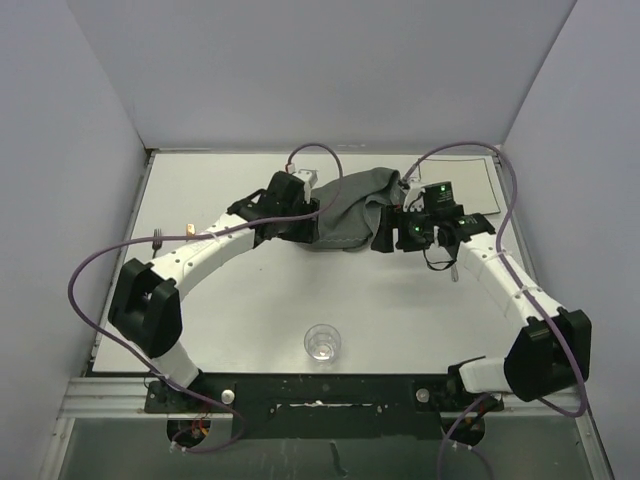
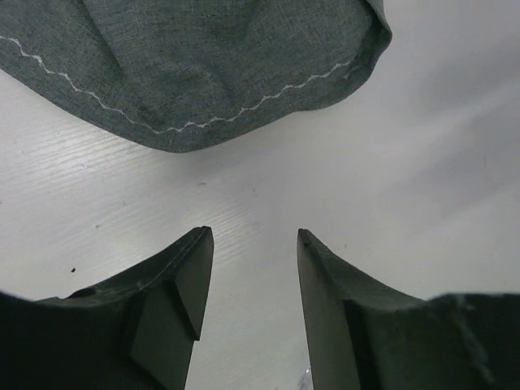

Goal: Set the dinner table for one person
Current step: Flatten out the napkin at the center of the board.

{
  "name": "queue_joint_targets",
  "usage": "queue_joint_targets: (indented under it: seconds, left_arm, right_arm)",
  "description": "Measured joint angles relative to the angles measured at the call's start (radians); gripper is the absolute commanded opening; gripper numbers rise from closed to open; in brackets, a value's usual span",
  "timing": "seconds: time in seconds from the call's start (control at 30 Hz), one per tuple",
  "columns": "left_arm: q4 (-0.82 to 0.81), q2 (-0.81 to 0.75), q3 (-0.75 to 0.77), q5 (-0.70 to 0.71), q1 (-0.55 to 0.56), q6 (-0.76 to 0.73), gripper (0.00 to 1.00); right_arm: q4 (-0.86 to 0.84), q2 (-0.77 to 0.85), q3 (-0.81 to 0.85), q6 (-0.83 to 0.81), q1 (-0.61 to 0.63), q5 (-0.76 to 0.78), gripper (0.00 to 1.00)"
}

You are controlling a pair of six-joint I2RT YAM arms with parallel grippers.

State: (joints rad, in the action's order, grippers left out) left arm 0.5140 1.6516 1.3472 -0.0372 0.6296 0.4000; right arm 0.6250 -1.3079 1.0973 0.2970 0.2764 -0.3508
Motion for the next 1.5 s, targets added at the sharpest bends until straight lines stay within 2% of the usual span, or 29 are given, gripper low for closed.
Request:
queue_joint_targets:
  seconds: [0.03, 0.1, 0.2, 0.4, 0.57, 0.73, 0.8, 0.97, 1.03, 1.17, 1.23, 1.4, 1.5]
  left_arm:
    - [0.003, 0.013, 0.013, 0.017, 0.005, 0.000, 0.53]
    - [0.006, 0.035, 0.032, 0.050, 0.014, -0.001, 0.59]
    - [0.013, 0.058, 0.039, 0.094, 0.024, -0.006, 0.63]
    - [0.022, 0.081, 0.039, 0.140, 0.025, -0.012, 0.63]
    - [0.021, 0.081, 0.039, 0.147, 0.025, -0.012, 0.63]
    - [0.013, 0.081, 0.024, 0.150, 0.025, -0.011, 0.63]
    - [0.010, 0.081, 0.008, 0.151, 0.025, -0.012, 0.63]
    - [0.013, 0.080, -0.025, 0.163, 0.025, -0.018, 0.63]
    - [0.014, 0.076, -0.029, 0.167, 0.025, -0.020, 0.63]
    - [0.014, 0.050, -0.030, 0.177, 0.025, -0.026, 0.63]
    - [0.013, 0.035, -0.030, 0.183, 0.025, -0.028, 0.63]
    - [0.013, 0.022, -0.031, 0.186, 0.025, -0.027, 0.63]
    - [0.014, 0.018, -0.040, 0.185, 0.025, -0.023, 0.63]
  right_arm:
    - [-0.008, -0.024, 0.000, 0.003, 0.008, 0.007, 0.81]
    - [-0.024, -0.076, 0.000, 0.010, 0.022, 0.027, 0.85]
    - [-0.044, -0.145, 0.006, 0.011, 0.036, 0.055, 0.85]
    - [-0.095, -0.288, 0.044, 0.019, 0.060, 0.133, 0.77]
    - [-0.142, -0.398, 0.085, 0.032, 0.077, 0.200, 0.78]
    - [-0.154, -0.547, 0.204, 0.039, 0.085, 0.238, 0.72]
    - [-0.155, -0.605, 0.264, 0.042, 0.087, 0.244, 0.66]
    - [-0.153, -0.682, 0.361, 0.051, 0.098, 0.257, 0.32]
    - [-0.151, -0.698, 0.383, 0.054, 0.104, 0.262, 0.21]
    - [-0.129, -0.703, 0.391, 0.065, 0.126, 0.271, 0.09]
    - [-0.115, -0.703, 0.391, 0.070, 0.141, 0.274, 0.11]
    - [-0.073, -0.696, 0.391, 0.078, 0.172, 0.313, 0.44]
    - [-0.055, -0.683, 0.391, 0.079, 0.186, 0.344, 0.51]
